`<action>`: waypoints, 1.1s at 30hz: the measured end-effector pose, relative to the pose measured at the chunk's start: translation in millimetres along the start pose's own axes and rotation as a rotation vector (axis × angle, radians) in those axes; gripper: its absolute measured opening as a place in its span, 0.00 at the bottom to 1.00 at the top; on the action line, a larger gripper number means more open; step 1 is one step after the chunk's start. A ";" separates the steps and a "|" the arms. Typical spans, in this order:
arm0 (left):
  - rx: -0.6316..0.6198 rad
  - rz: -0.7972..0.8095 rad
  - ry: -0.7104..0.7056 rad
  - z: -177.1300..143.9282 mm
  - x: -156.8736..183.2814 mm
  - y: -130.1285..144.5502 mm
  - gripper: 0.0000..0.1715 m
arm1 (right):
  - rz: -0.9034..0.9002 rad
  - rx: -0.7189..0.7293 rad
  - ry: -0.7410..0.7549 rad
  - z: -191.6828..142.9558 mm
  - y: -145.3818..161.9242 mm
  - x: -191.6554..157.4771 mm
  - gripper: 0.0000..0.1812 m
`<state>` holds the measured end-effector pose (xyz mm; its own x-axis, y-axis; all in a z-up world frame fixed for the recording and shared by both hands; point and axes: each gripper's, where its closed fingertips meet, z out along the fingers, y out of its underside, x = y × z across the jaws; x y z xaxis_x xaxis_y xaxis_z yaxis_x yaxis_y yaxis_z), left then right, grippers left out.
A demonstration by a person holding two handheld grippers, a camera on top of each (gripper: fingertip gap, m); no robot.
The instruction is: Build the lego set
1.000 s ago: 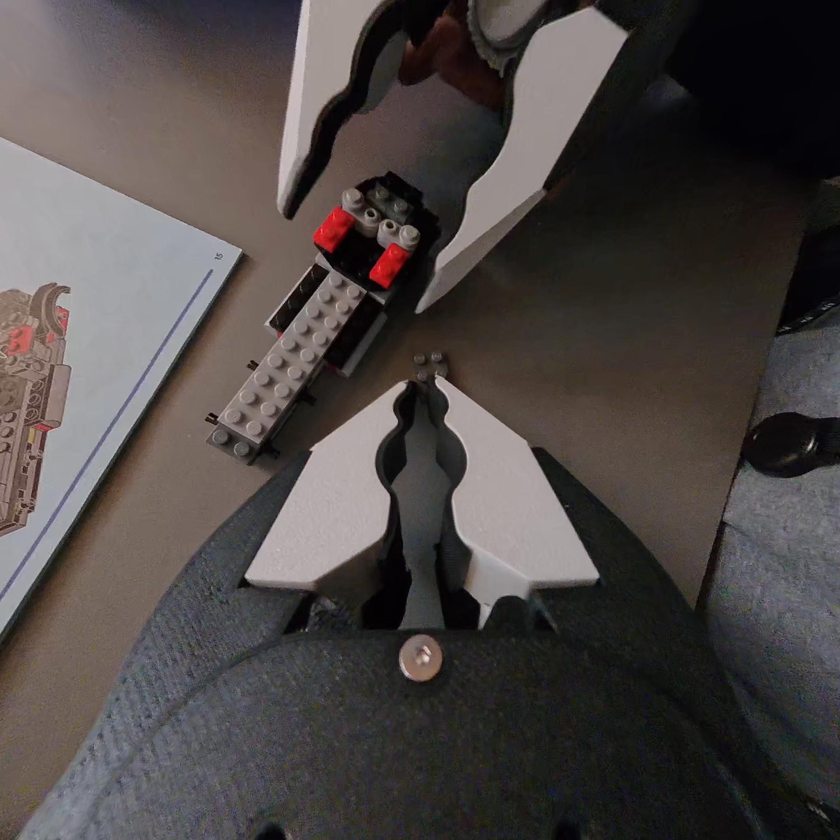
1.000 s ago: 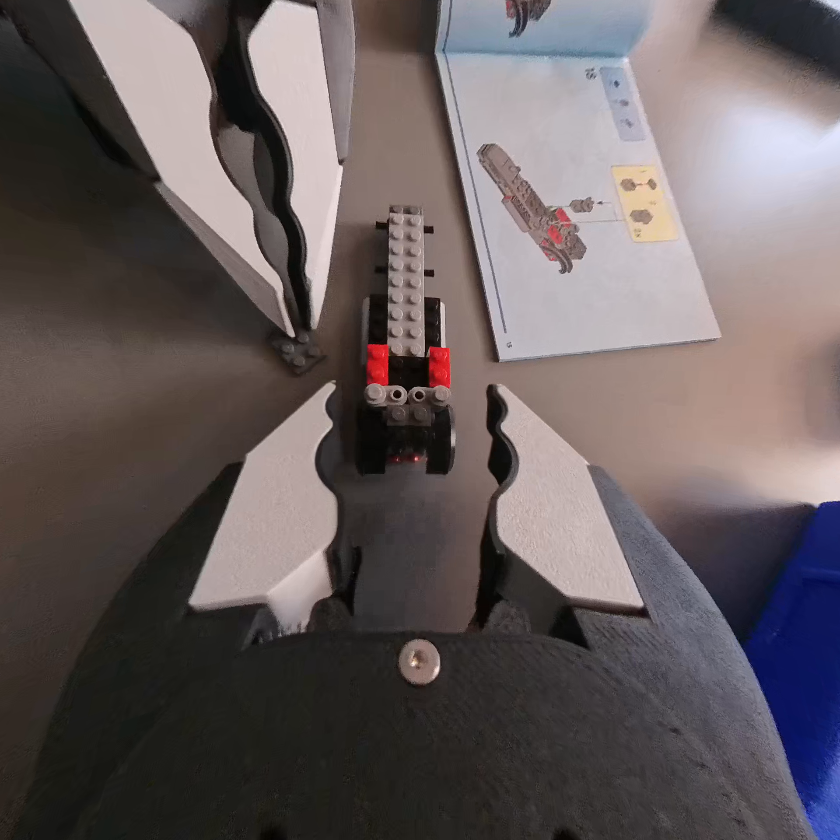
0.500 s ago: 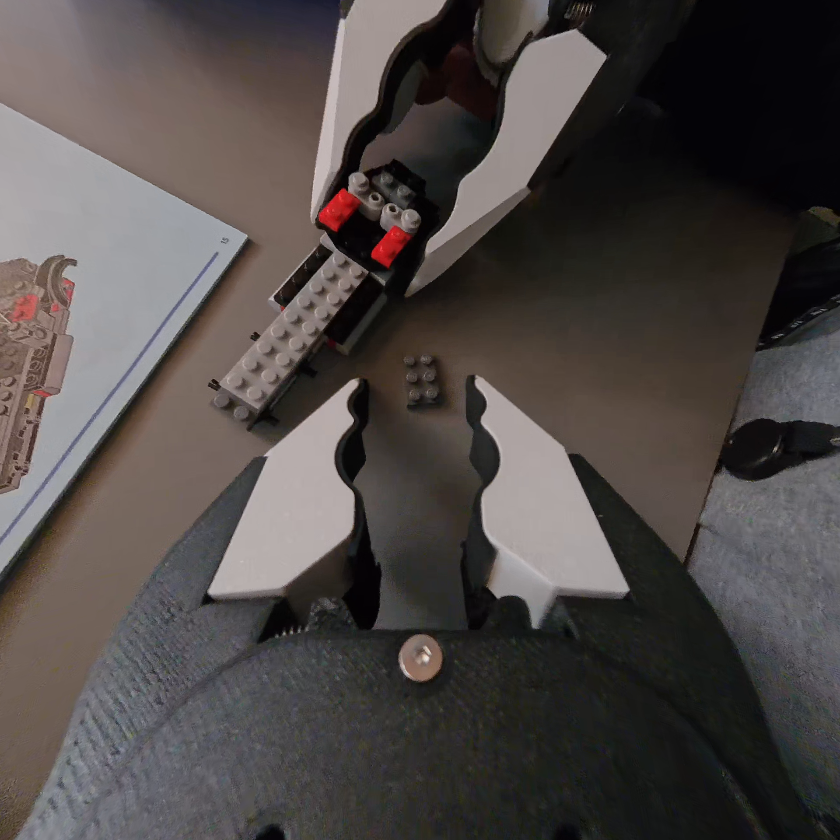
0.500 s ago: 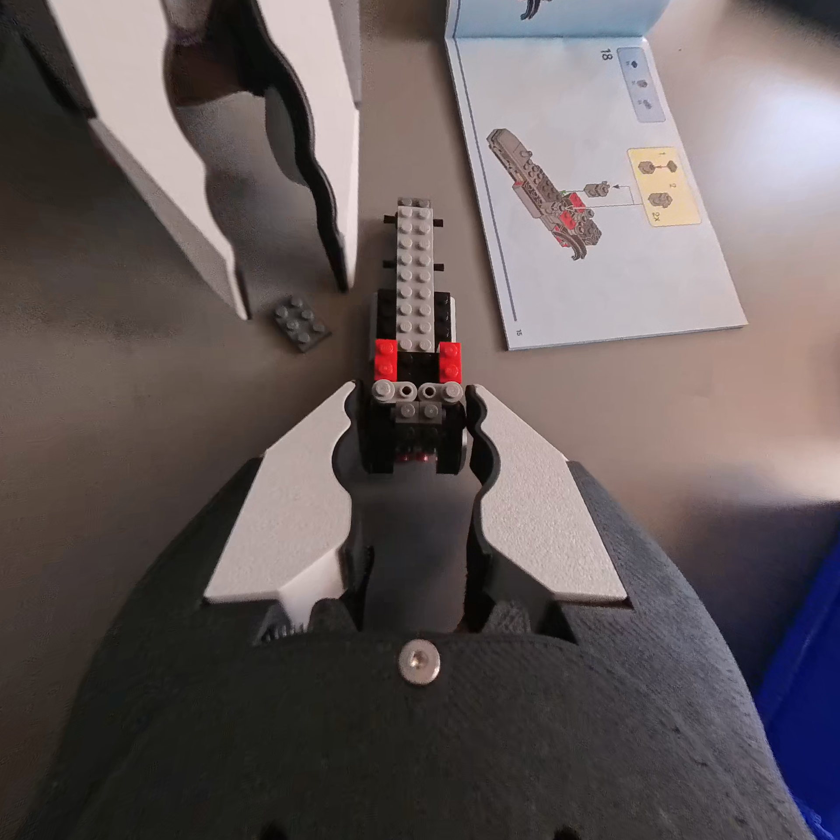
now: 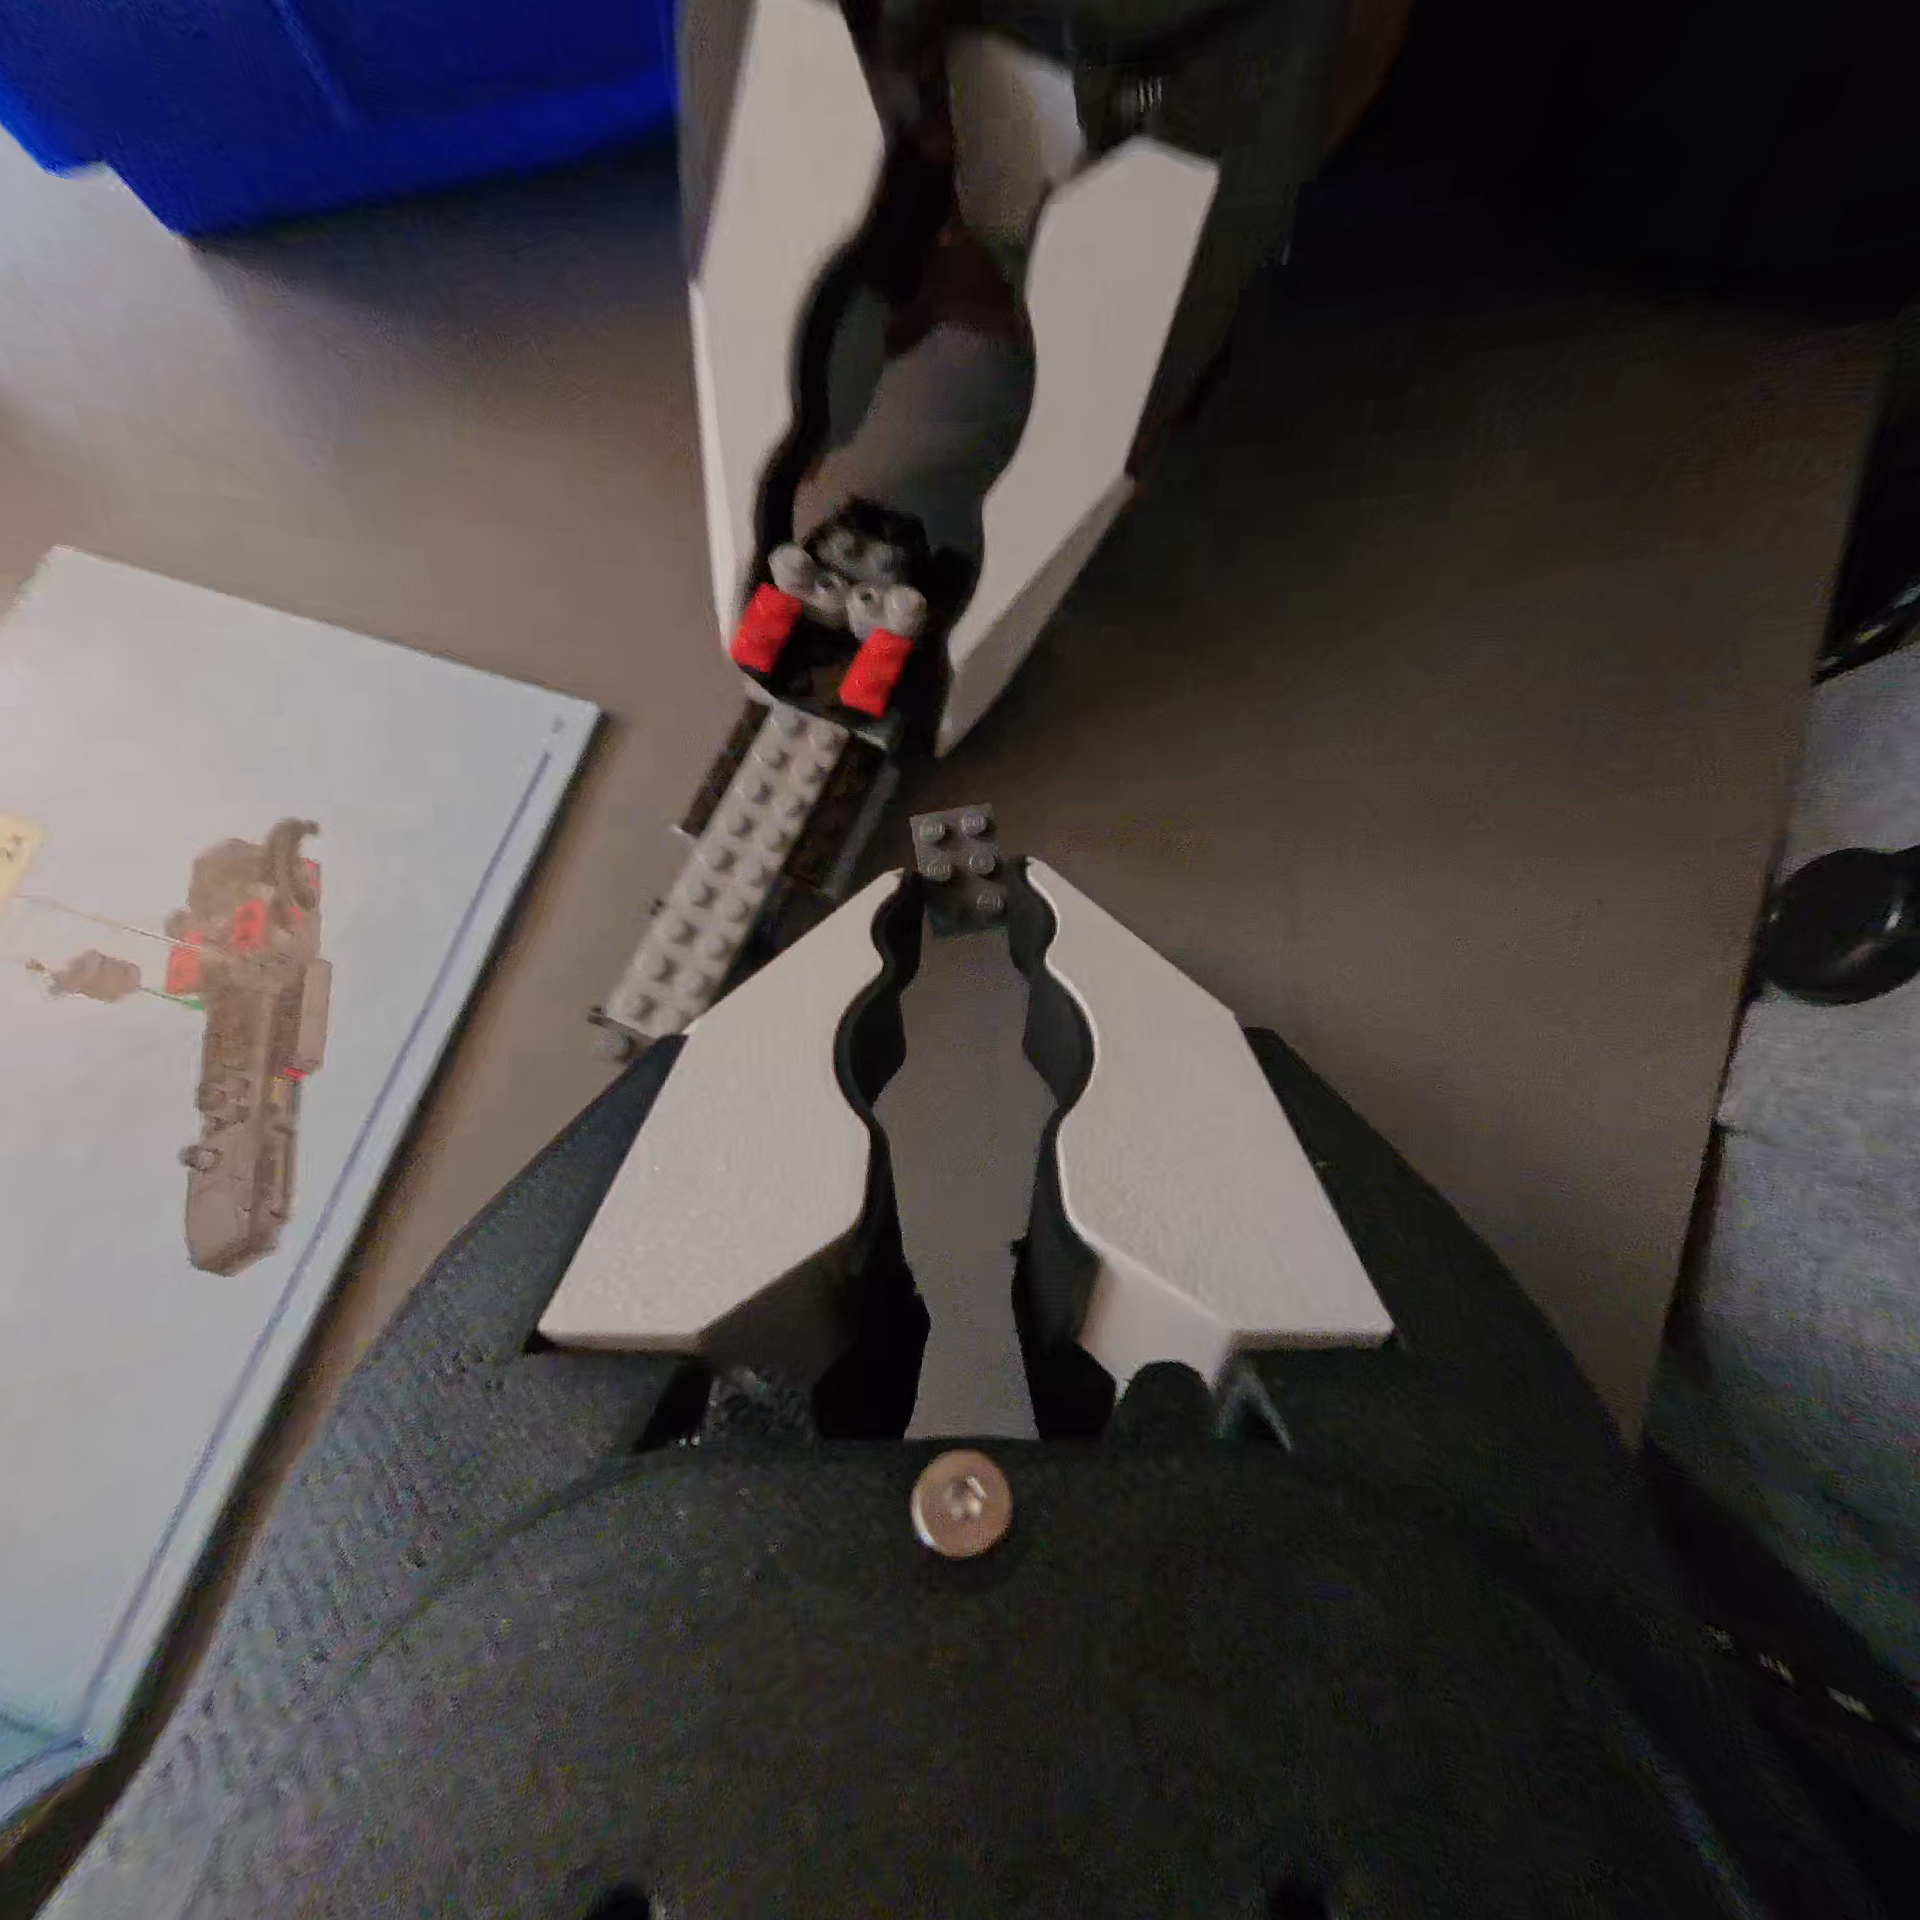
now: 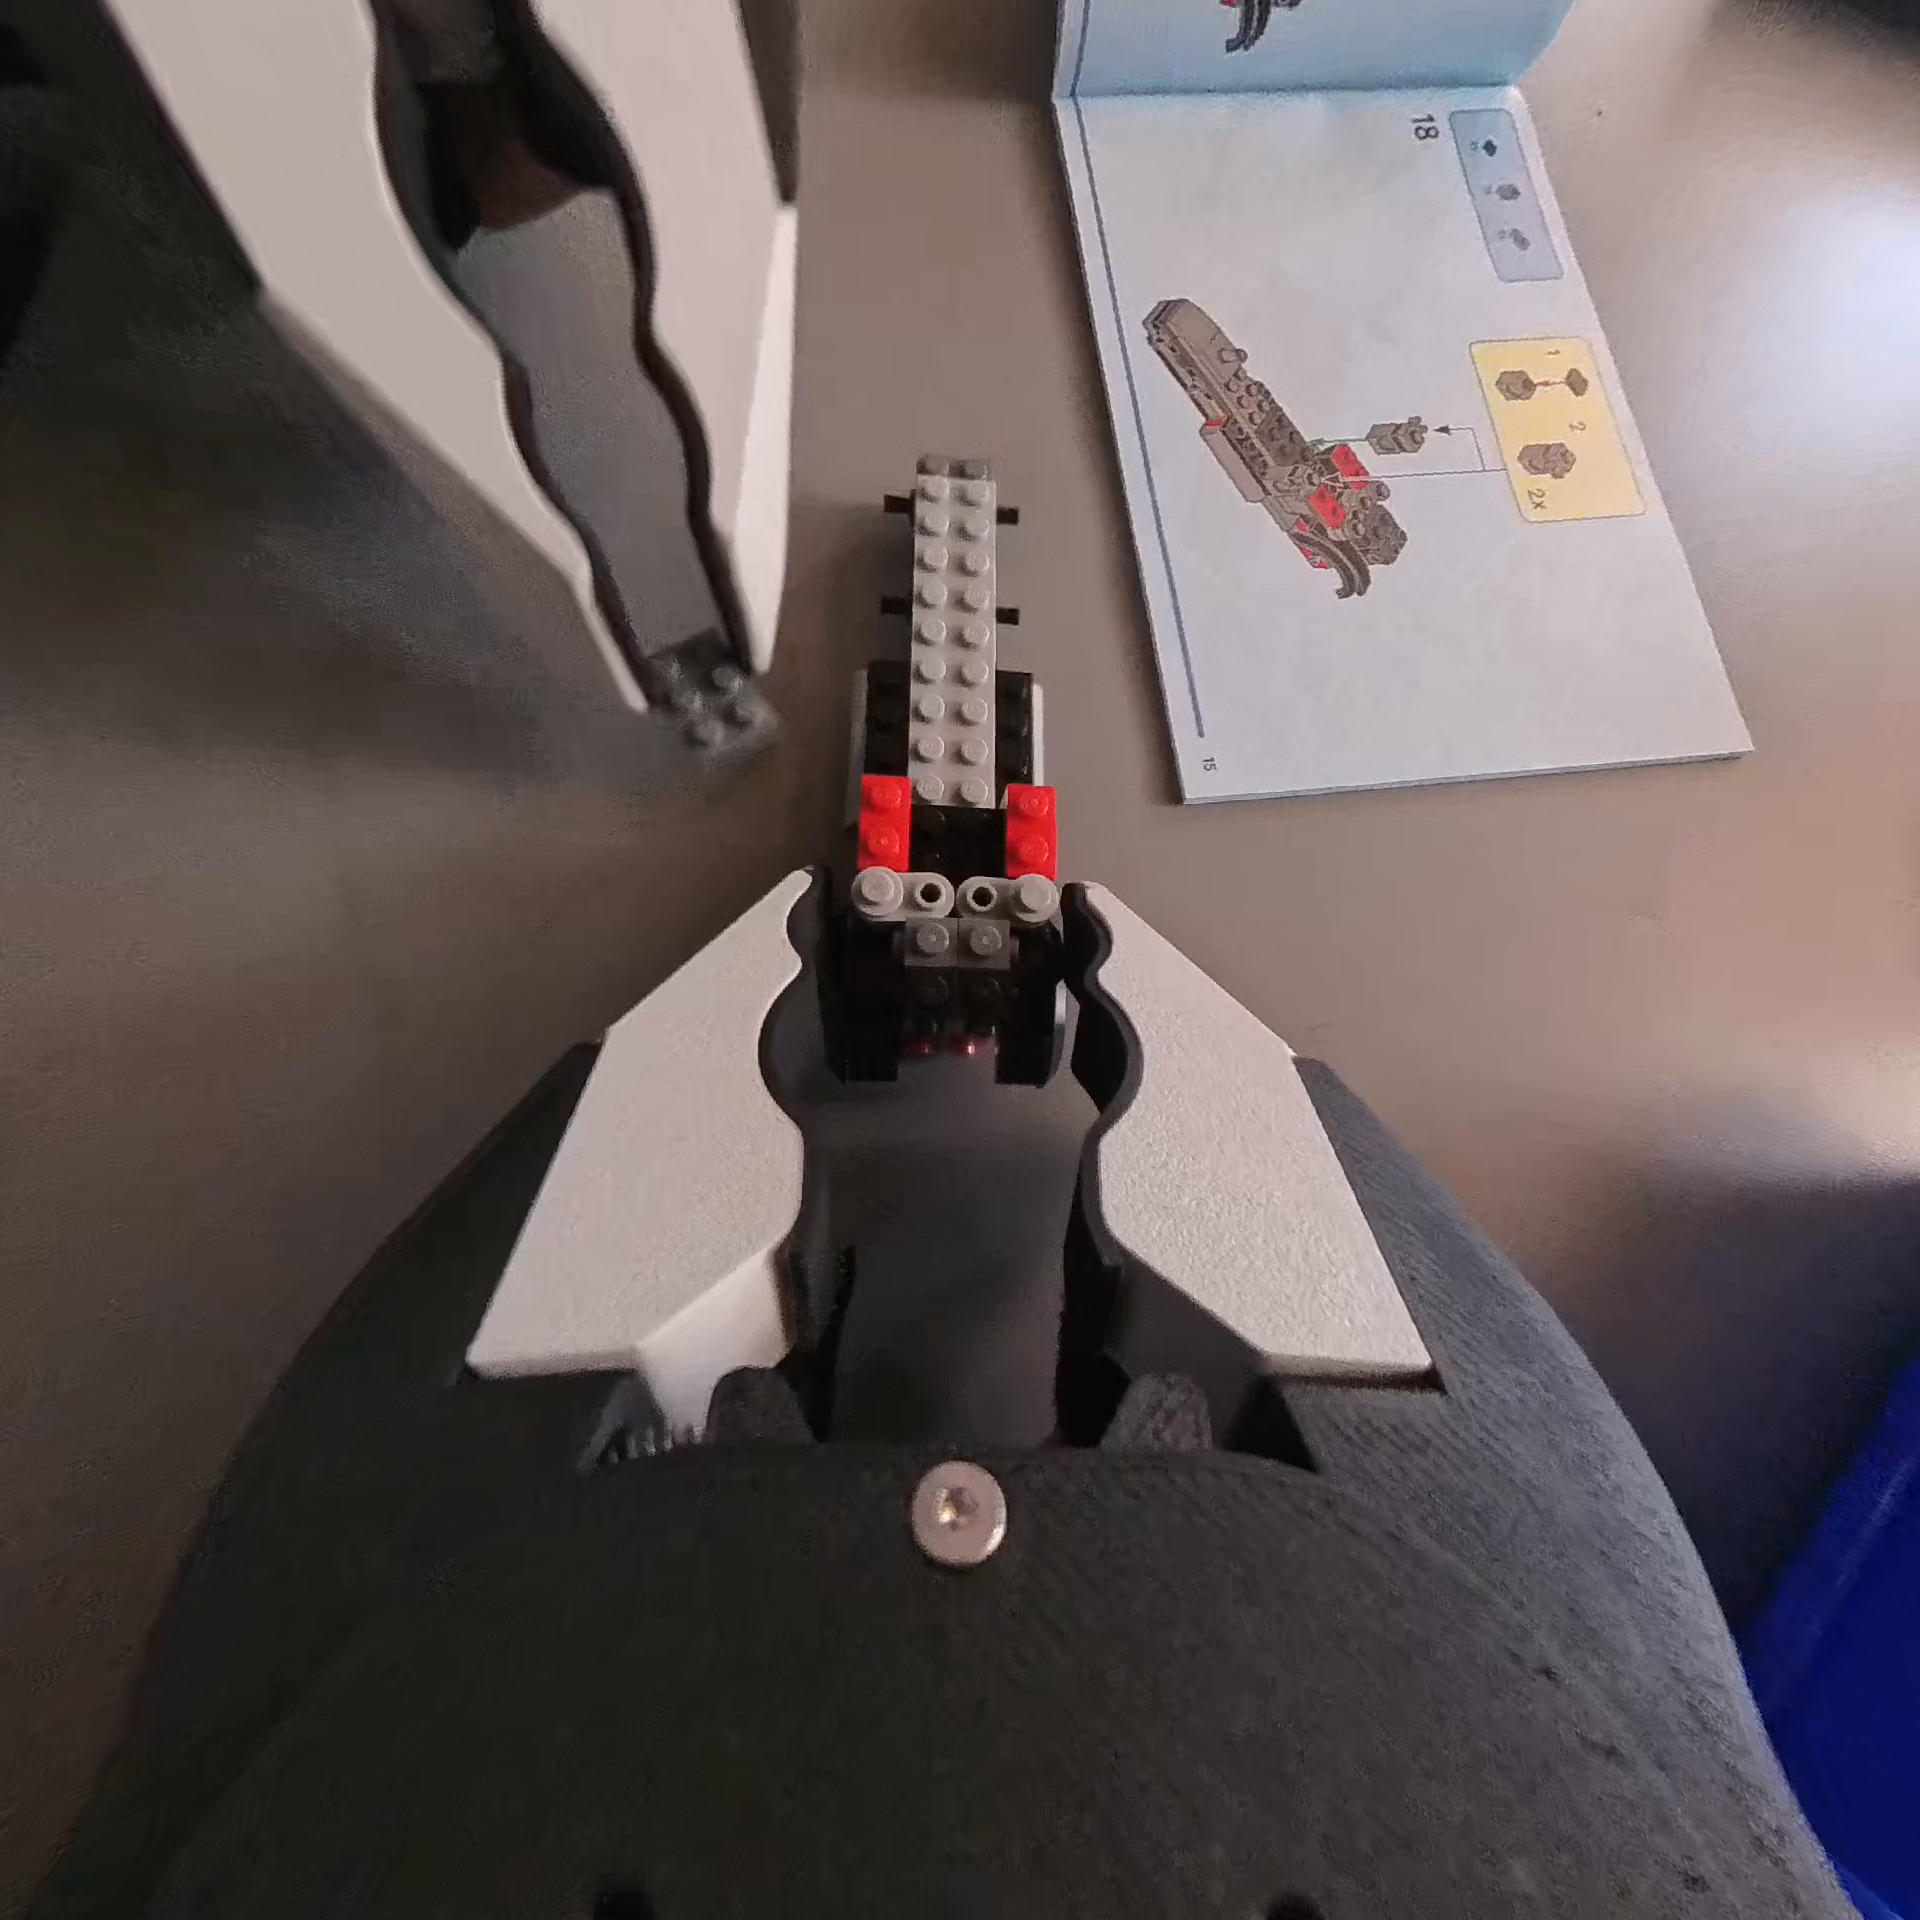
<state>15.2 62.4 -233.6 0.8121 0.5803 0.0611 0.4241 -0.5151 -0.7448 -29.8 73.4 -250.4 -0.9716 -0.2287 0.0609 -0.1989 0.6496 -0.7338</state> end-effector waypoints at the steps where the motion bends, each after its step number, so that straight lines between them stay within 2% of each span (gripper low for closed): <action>1: 0.018 0.003 0.008 -4.5 -4.5 -5.4 0.09 | -0.007 0.001 -0.006 0.0 -0.1 -1.1 0.26; 6: 0.015 0.147 0.085 -10.3 -19.5 -20.7 0.09 | -0.038 0.006 -0.028 0.1 -1.1 -6.4 0.26; 13: -0.071 0.255 0.238 4.0 -21.4 -17.3 0.10 | -0.059 0.033 -0.044 -2.2 -4.2 -9.7 0.26; 22: -0.126 0.271 0.314 11.9 -21.8 -8.4 0.10 | -0.072 0.012 -0.053 -0.1 -1.5 -11.5 0.26; 33: -0.128 0.263 0.303 12.7 -20.7 -8.7 0.10 | -0.085 0.004 -0.055 0.6 -0.5 -12.9 0.26</action>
<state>-10.3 62.8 -236.8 0.9724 0.2168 0.0865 0.2175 -0.7065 -0.6735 -17.1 75.6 -251.2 -0.9427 -0.3224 0.0854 -0.2794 0.6234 -0.7303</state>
